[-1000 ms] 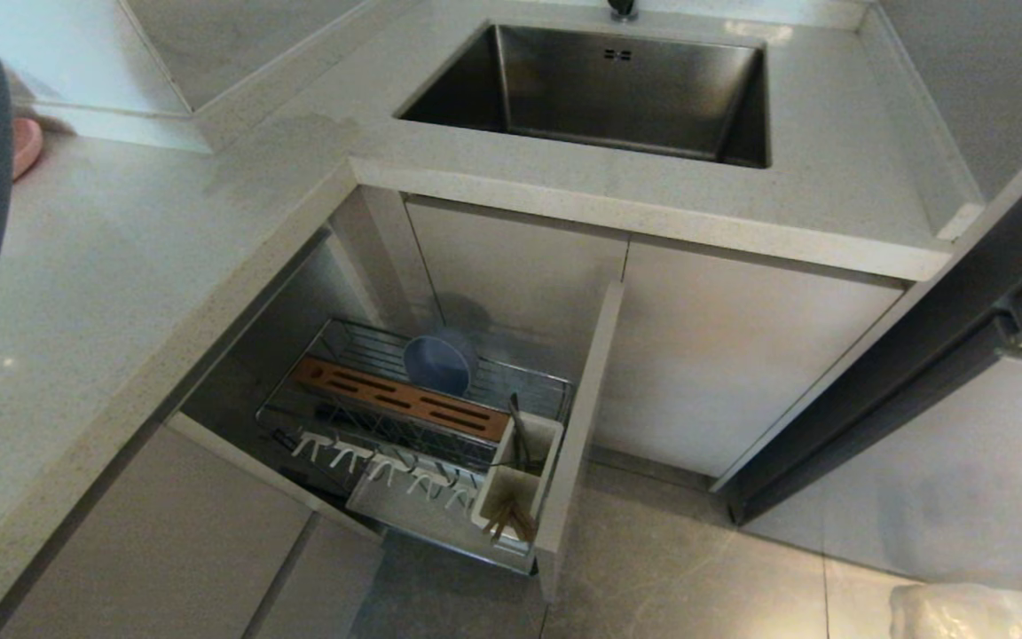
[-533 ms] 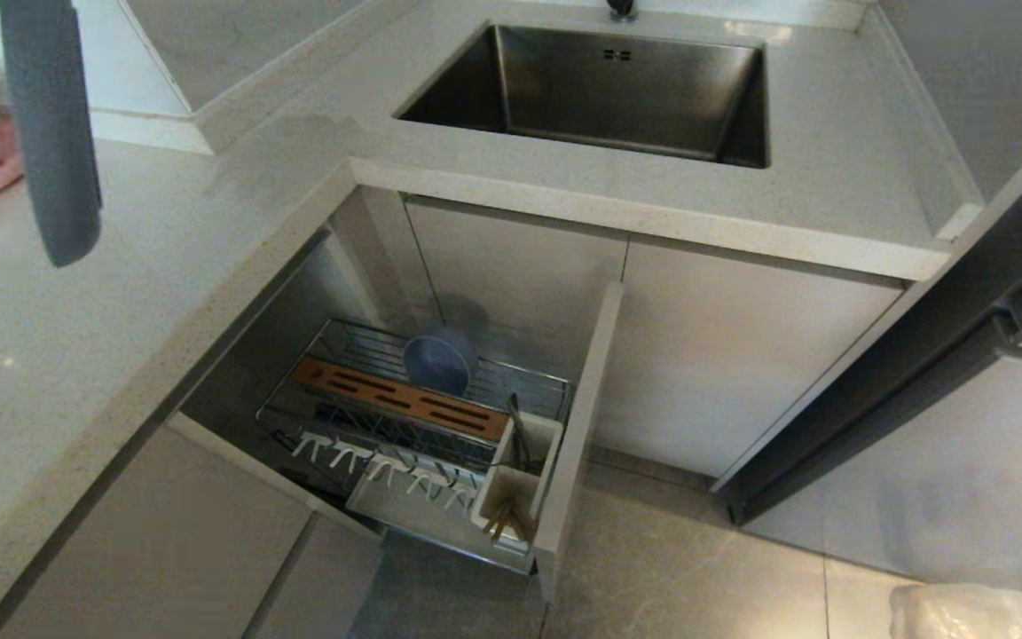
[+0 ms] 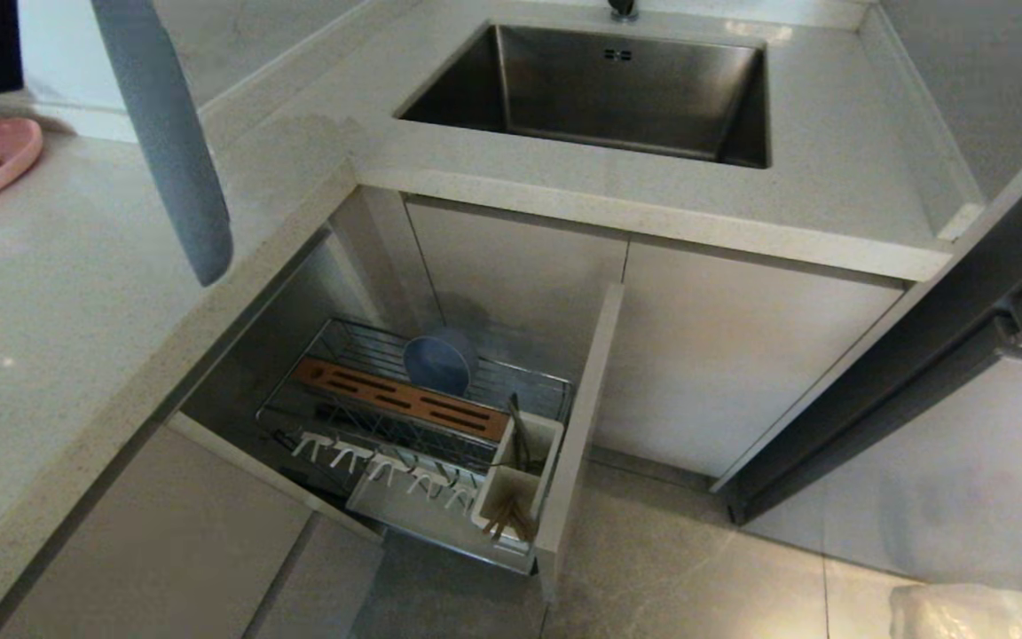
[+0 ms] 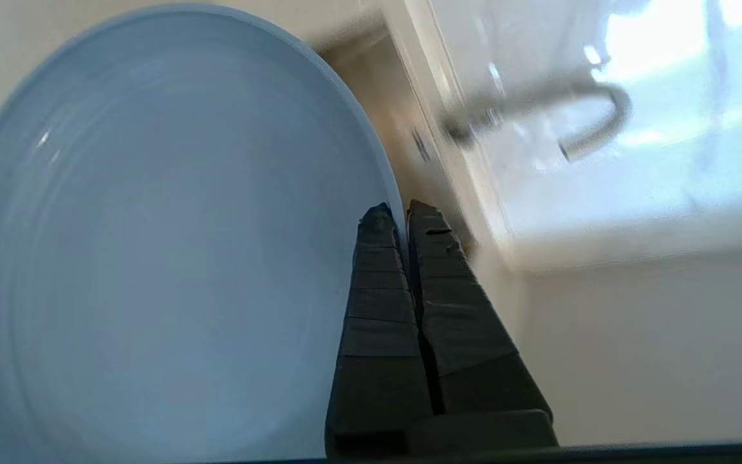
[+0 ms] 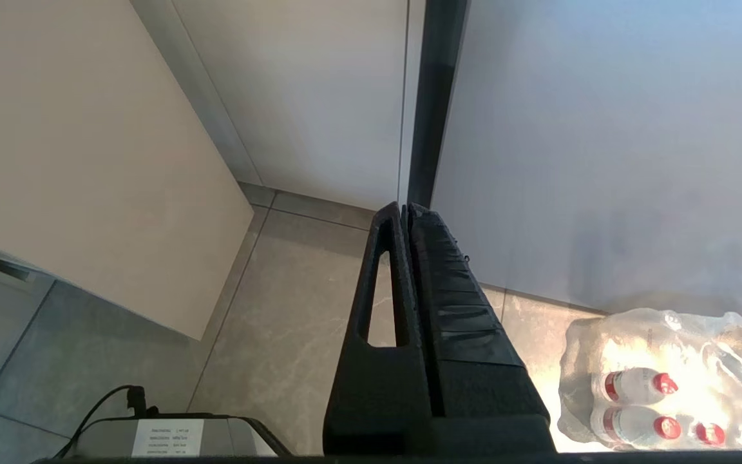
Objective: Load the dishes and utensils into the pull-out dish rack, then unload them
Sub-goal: Pick up the plate and place it in the cupboard
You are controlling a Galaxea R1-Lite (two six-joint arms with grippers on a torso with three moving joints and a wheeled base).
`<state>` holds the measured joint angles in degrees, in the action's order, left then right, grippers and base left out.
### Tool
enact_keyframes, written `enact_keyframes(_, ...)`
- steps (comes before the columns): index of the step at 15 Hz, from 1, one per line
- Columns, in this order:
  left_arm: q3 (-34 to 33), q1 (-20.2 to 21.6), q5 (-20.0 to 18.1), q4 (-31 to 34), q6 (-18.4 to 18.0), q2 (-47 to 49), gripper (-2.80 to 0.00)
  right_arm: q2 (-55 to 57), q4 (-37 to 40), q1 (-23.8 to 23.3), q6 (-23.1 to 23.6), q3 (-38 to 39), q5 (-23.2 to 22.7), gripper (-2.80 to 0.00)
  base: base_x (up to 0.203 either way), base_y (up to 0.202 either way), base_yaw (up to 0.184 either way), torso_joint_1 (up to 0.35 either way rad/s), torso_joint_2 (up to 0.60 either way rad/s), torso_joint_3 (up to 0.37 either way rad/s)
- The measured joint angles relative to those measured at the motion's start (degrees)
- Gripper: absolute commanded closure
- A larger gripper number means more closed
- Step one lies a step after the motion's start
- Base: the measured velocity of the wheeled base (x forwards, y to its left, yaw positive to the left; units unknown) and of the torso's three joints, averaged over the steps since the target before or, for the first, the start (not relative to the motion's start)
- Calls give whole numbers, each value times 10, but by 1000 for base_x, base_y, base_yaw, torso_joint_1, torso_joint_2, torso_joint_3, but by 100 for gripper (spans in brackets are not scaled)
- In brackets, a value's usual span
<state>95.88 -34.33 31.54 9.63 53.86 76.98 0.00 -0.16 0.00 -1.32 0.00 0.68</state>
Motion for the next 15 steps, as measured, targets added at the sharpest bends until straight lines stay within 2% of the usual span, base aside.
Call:
enact_keyframes(3, -54, -68, 21, -49, 18, 2, 0, 0, 0, 0, 0, 0, 0, 0, 0, 0, 0, 0, 0, 0)
enact_keyframes(5, -101, -93, 48, -113, 19, 8, 0, 0, 0, 0, 0, 0, 0, 0, 0, 0, 0, 0, 0, 0)
enact_keyframes(8, -147, -106, 116, -215, 19, 38, 0, 0, 0, 0, 0, 0, 0, 0, 0, 0, 0, 0, 0, 0)
enact_keyframes(10, -168, -116, 158, -252, 19, 63, 0, 0, 0, 0, 0, 0, 0, 0, 0, 0, 0, 0, 0, 0)
enact_keyframes(12, -189, -122, 170, -262, 27, 81, 0, 0, 0, 0, 0, 0, 0, 0, 0, 0, 0, 0, 0, 0)
enact_keyframes(15, -229, -123, 169, -283, 63, 93, 0, 0, 0, 0, 0, 0, 0, 0, 0, 0, 0, 0, 0, 0)
